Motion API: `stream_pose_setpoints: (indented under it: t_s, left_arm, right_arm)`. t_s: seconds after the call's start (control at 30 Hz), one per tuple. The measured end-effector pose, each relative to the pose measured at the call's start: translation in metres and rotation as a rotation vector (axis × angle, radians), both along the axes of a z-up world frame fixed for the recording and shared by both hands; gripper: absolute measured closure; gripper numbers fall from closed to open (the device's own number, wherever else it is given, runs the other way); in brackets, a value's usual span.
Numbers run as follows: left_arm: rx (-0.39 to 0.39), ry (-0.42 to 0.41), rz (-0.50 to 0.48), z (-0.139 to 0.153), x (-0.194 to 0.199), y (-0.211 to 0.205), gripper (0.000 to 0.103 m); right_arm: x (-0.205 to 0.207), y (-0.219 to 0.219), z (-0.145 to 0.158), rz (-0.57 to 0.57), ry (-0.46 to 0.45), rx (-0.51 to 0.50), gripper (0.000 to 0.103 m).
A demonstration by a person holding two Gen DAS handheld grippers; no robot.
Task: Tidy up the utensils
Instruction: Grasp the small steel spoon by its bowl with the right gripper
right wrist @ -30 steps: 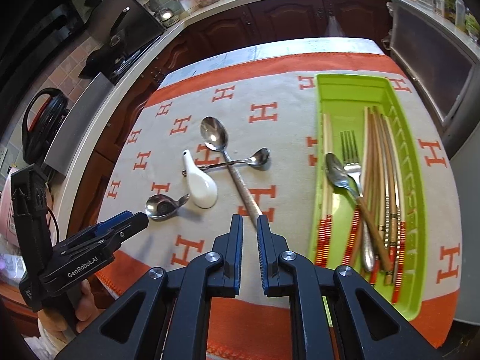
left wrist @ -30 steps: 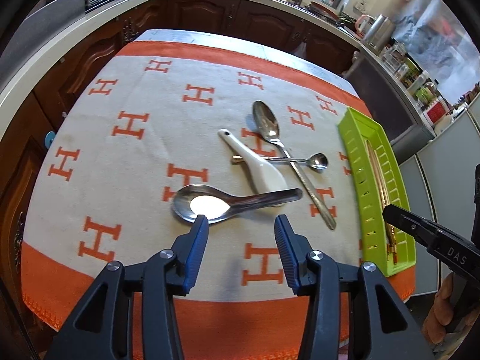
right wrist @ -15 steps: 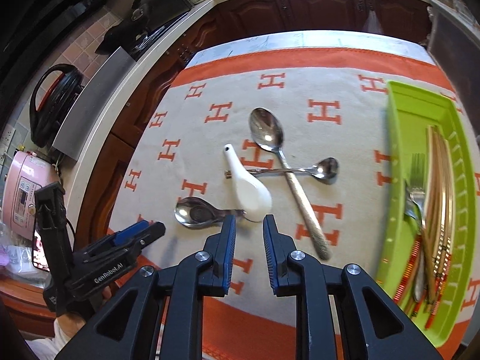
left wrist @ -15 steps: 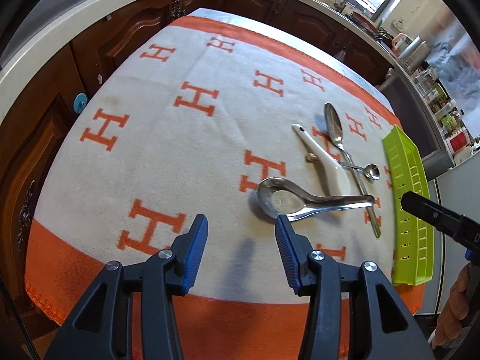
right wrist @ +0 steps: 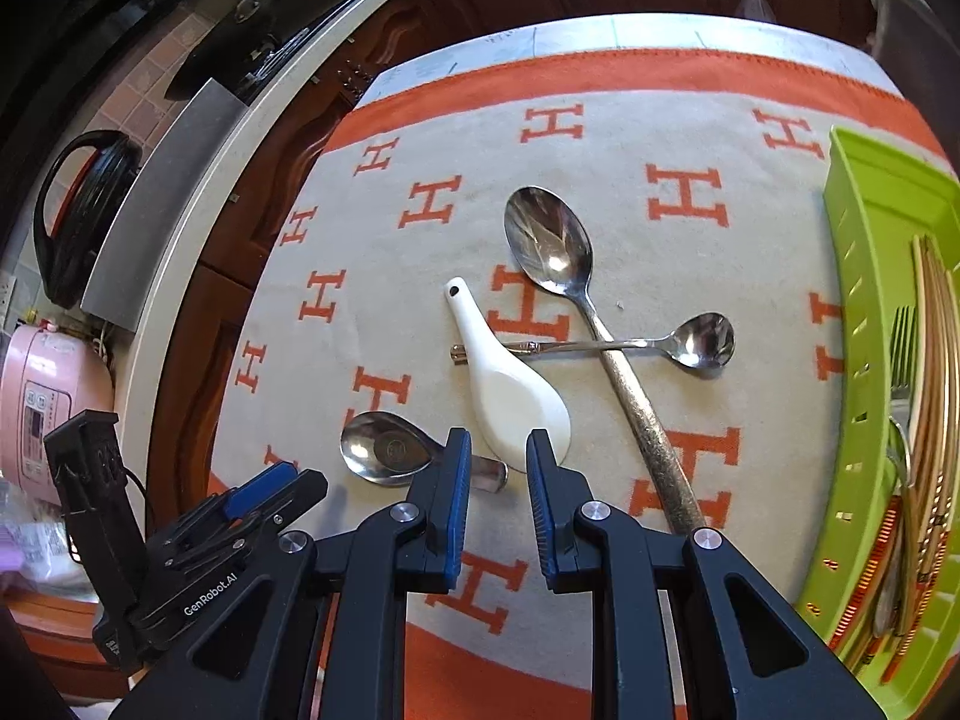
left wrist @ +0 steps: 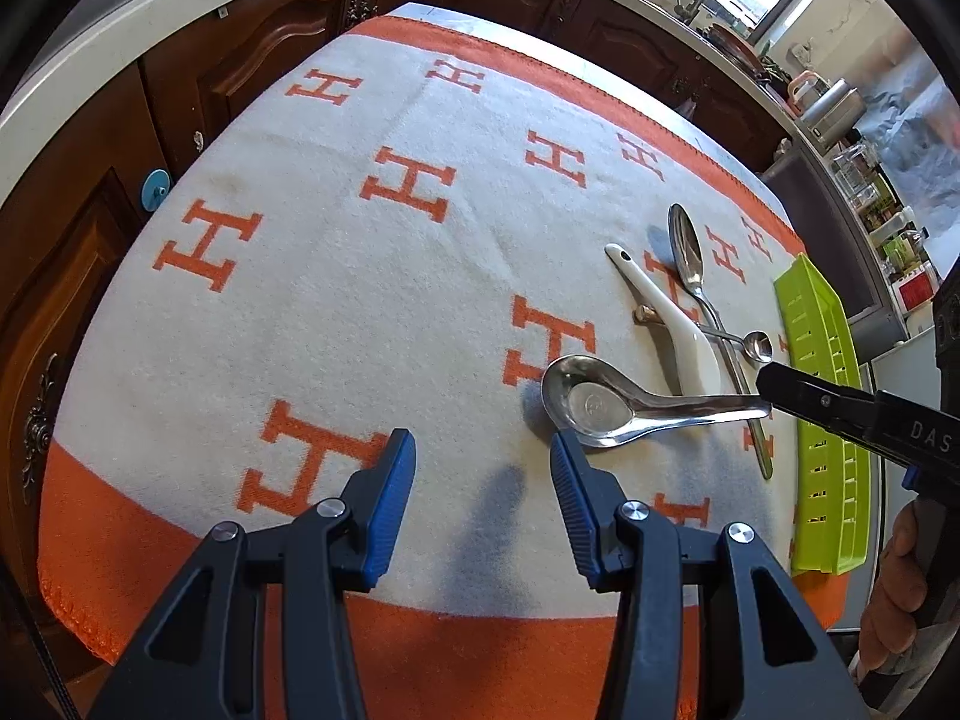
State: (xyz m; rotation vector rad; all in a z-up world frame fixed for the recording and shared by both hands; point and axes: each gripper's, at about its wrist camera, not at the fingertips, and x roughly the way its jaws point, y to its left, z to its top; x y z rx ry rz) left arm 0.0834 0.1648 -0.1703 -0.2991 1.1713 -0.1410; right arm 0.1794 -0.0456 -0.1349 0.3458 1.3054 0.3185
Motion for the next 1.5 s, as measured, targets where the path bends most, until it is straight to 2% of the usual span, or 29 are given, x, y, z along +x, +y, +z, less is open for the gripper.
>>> stream_pose_setpoints:
  t_s: [0.23,0.57,0.73,0.87,1.03,1.17,1.3,1.5]
  left_arm:
    - [-0.006,0.005,0.004,-0.003,0.001,0.002,0.058]
    - [-0.012,0.004,0.009,-0.004,0.001,0.007,0.058]
    - [-0.013,0.002,0.008,-0.005,0.001,0.008,0.058]
    - [-0.013,0.002,0.013,-0.005,0.001,0.01,0.058]
    - [-0.009,0.0,0.009,-0.005,0.001,0.01,0.055]
    - [-0.008,0.0,0.01,-0.004,0.0,0.009,0.055]
    - [-0.007,0.002,0.011,-0.004,0.0,0.01,0.055]
    - [-0.002,0.007,0.014,-0.004,-0.003,0.007,0.055]
  right_arm:
    - [0.01,0.007,-0.007,0.036,-0.027,-0.032,0.085]
    - [0.002,0.041,-0.029,0.221,0.098,0.012,0.085]
    - [-0.005,0.052,-0.046,0.251,0.17,0.066,0.085]
    - [-0.005,0.054,-0.051,0.245,0.183,0.094,0.085]
    - [-0.004,0.057,-0.052,0.219,0.177,0.077,0.085]
    - [-0.007,0.062,-0.052,0.203,0.15,0.02,0.102]
    - [-0.009,0.067,-0.051,0.197,0.135,0.044,0.103]
    - [-0.014,0.049,-0.037,0.143,0.092,0.086,0.103]
